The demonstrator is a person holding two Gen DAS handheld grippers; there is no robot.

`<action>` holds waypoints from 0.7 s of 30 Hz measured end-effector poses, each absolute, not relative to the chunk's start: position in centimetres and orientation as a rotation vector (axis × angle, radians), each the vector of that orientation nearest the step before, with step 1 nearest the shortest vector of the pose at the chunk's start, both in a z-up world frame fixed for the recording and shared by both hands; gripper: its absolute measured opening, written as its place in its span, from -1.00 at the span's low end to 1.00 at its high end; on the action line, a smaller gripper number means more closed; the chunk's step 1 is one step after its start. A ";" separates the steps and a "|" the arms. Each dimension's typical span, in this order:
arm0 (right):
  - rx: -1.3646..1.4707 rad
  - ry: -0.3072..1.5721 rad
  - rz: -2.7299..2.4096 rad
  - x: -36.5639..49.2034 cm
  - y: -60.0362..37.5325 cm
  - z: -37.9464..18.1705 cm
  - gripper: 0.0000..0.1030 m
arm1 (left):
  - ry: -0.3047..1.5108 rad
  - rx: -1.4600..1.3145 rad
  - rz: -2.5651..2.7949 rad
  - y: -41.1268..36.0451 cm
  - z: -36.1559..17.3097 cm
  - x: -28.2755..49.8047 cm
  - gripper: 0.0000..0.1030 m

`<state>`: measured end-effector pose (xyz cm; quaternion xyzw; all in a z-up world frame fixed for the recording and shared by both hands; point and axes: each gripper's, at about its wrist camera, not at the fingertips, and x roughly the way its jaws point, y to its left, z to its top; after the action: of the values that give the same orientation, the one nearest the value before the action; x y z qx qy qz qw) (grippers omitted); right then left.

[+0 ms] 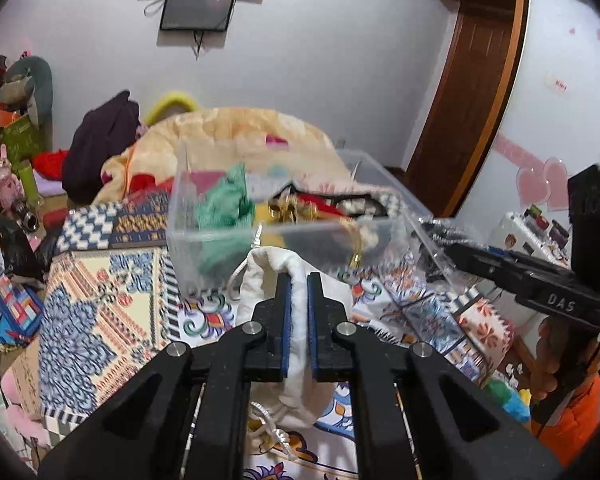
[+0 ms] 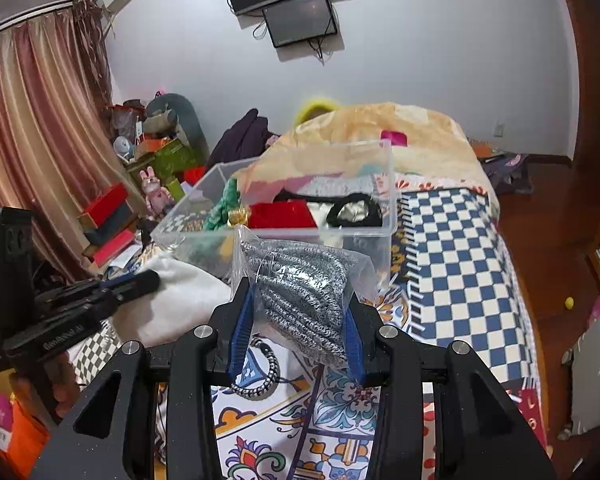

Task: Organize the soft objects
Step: 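Carry the scrubber and white cloth into the clear box and open both grippers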

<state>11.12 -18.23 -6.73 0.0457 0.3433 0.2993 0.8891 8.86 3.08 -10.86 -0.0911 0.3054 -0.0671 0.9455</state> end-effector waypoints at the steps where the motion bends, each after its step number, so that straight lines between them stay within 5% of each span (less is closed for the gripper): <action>1: 0.095 0.708 0.619 11.2 -18.2 -6.5 -0.28 | 0.609 -0.184 -0.136 3.2 -10.4 8.7 -0.88; 21: 0.091 0.547 0.597 13.4 -17.7 -1.9 -0.28 | 0.355 -0.118 -0.069 3.8 -1.7 11.9 -0.88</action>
<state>13.38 -17.71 -1.94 0.0445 0.2659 0.2904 0.9181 11.91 3.75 -1.72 -0.0588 0.1764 -0.0344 0.9820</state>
